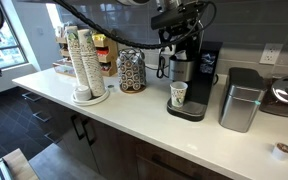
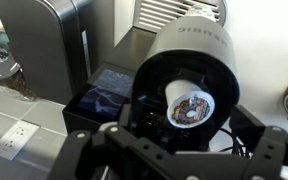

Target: Pick up the coffee capsule on the left and put it in the coffee machine

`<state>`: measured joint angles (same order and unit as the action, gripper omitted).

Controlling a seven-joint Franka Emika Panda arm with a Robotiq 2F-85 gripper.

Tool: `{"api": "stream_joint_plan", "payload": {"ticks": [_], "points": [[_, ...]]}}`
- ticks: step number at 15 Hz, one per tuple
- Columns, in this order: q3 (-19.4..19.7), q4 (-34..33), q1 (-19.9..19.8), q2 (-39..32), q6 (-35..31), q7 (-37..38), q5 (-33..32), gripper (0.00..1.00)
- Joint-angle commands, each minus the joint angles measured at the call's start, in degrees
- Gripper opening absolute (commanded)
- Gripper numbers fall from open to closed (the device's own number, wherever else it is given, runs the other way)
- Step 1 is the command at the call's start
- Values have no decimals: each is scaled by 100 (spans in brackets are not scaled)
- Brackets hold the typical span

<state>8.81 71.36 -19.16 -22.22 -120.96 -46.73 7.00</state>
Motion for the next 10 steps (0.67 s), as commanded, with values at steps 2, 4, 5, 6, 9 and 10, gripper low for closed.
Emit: {"api": "stream_joint_plan", "payload": {"ticks": [2,4,5,6,9,10], "points": [[75,363,17,371,300,59,-122,100],[84,478,10,470,425,93,-79,74],[83,522,6,502,457,113,-61,72],[66,571,-7,538,520,111,-2,70],[47,756,-11,621,602,111,62,46],[36,836,-14,645,597,106,106,39]]}}
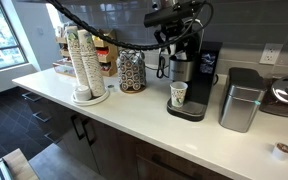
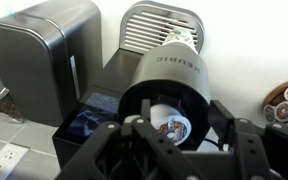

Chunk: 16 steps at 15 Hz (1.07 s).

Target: Pick up the coffee capsule on the left and put it in the coffee machine

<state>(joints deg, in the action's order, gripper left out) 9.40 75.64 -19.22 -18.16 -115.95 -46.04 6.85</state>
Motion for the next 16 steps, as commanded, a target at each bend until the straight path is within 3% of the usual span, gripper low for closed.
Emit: {"api": "stream_joint_plan", "payload": {"ticks": [1,5,8,11,16], "points": [[-34,466,-11,254,65,33,184,30],[-82,691,-7,295,-85,41,533,4],[-109,829,5,307,-323,44,736,2],[-133,947,8,319,-690,24,899,7],[-207,1095,-22,295,-1294,23,997,7]]}}
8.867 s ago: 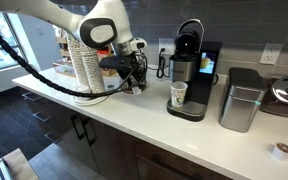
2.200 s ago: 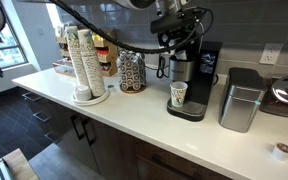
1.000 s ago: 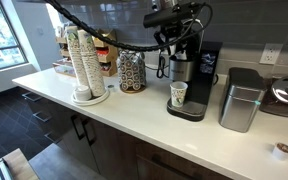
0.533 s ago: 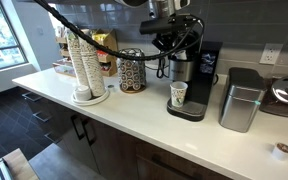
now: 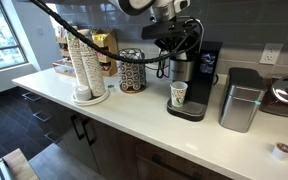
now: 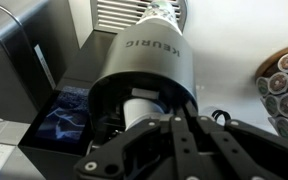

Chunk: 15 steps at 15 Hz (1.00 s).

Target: Pick up the coffee capsule on the left and put it in the coffee machine

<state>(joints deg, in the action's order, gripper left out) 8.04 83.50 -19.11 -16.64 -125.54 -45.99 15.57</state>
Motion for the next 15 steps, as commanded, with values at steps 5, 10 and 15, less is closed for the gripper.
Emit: {"api": "stream_joint_plan", "payload": {"ticks": [5,10,15], "points": [[-102,426,-24,181,-681,26,103,7],[-93,457,-35,214,-873,73,49,6],[21,474,0,233,-703,368,-283,7]]}}
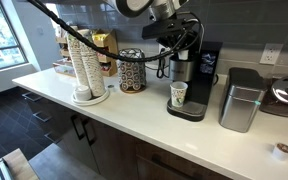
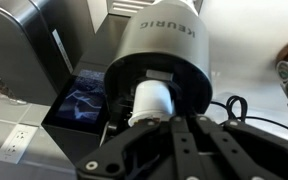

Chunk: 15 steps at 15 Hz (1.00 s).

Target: Pick up the coffee capsule on the left and put it in the coffee machine

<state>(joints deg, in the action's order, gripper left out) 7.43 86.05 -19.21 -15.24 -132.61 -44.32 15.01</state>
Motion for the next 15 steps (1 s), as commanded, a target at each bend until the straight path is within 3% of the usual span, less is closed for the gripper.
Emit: {"api": "stream_joint_plan", "payload": {"ticks": [1,15], "points": [[93,219,13,98,9,257,-264,6],[197,131,-32,93,61,593,-346,7]]}}
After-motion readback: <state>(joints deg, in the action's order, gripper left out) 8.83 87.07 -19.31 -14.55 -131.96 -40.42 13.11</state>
